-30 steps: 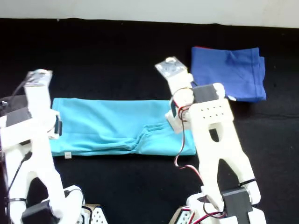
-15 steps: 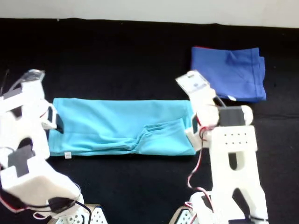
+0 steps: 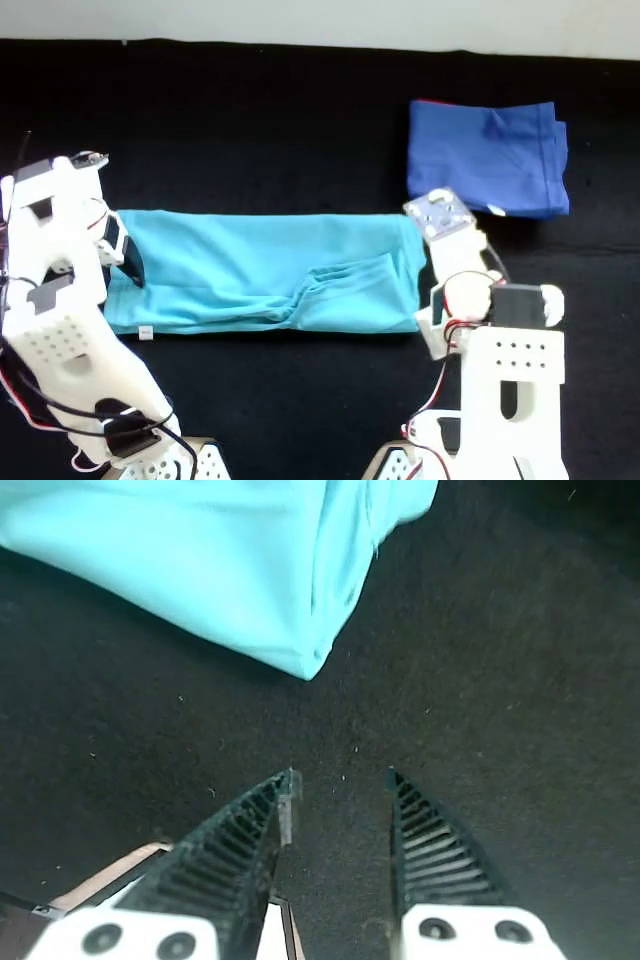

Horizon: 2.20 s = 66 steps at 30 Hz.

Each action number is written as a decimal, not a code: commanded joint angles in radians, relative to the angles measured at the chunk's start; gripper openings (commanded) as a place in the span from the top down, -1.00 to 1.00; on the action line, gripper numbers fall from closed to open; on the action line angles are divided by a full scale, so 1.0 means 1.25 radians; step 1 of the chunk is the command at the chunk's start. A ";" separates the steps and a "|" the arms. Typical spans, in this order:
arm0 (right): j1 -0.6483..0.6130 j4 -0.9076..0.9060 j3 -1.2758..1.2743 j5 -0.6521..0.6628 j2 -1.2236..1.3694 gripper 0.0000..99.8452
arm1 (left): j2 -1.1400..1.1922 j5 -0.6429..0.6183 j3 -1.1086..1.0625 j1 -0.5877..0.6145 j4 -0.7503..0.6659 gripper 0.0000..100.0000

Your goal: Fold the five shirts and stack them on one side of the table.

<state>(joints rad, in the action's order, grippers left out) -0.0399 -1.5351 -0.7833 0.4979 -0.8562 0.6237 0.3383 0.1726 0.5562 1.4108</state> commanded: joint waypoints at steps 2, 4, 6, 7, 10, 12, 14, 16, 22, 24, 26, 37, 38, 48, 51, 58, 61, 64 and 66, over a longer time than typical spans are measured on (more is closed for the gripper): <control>0.042 0.104 -0.082 0.006 -0.013 0.91 | 0.075 -0.006 0.099 -0.007 0.071 0.97; 0.083 0.159 -0.131 0.006 -0.013 0.99 | 0.095 -0.005 0.136 0.008 0.098 0.99; 0.131 0.213 -0.181 0.006 -0.014 0.99 | 0.105 -0.005 0.176 0.034 0.117 0.98; 0.155 0.238 -0.207 0.007 -0.014 0.99 | 0.105 -0.004 0.198 0.050 0.128 0.98; 0.208 0.301 -0.273 0.007 -0.014 0.99 | 0.105 0.033 0.276 0.091 0.171 0.98; 0.228 0.343 -0.317 0.009 -0.014 0.99 | 0.110 0.055 0.334 0.106 0.210 0.98; 0.241 0.390 -0.363 0.009 -0.014 0.99 | 0.110 0.075 0.376 0.109 0.247 0.98; 0.253 0.447 -0.408 0.007 -0.014 0.99 | 0.104 0.086 0.397 0.102 0.271 0.98; 0.299 0.616 -0.536 0.002 -0.014 0.99 | 0.040 0.086 0.386 0.056 0.285 0.98; 0.304 0.665 -0.574 0.002 -0.014 0.99 | -0.029 0.085 0.342 0.026 0.285 0.98; 0.306 0.697 -0.600 0.002 -0.014 0.99 | -0.116 0.085 0.278 -0.019 0.285 0.98; 0.306 0.704 -0.613 0.002 -0.014 0.99 | -0.466 -0.052 0.064 -0.443 0.281 0.98; 0.306 0.704 -0.613 0.002 -0.014 0.99 | -0.466 -0.068 0.064 -0.482 0.281 0.98; 0.306 0.704 -0.613 0.001 -0.014 0.99 | -0.463 -0.090 0.057 -0.748 0.179 0.98; 0.306 0.704 -0.613 0.001 -0.014 0.99 | -0.427 -0.090 0.061 -0.787 0.136 0.98; 0.306 0.704 -0.613 0.001 -0.014 0.99 | -0.230 -0.093 0.182 -0.828 0.103 0.98; 0.306 0.704 -0.613 0.001 -0.014 0.99 | -0.155 -0.145 0.292 -0.828 0.107 0.98; 0.306 0.704 -0.613 0.001 -0.014 0.99 | -0.091 -0.162 0.391 -0.835 0.110 0.98; 0.306 0.704 -0.613 0.001 -0.014 0.99 | -0.061 -0.162 0.427 -0.846 0.110 0.98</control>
<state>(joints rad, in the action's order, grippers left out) 0.3284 -0.6836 -1.5259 0.4979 -0.8730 0.5255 0.1481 0.6053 -0.4733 1.5505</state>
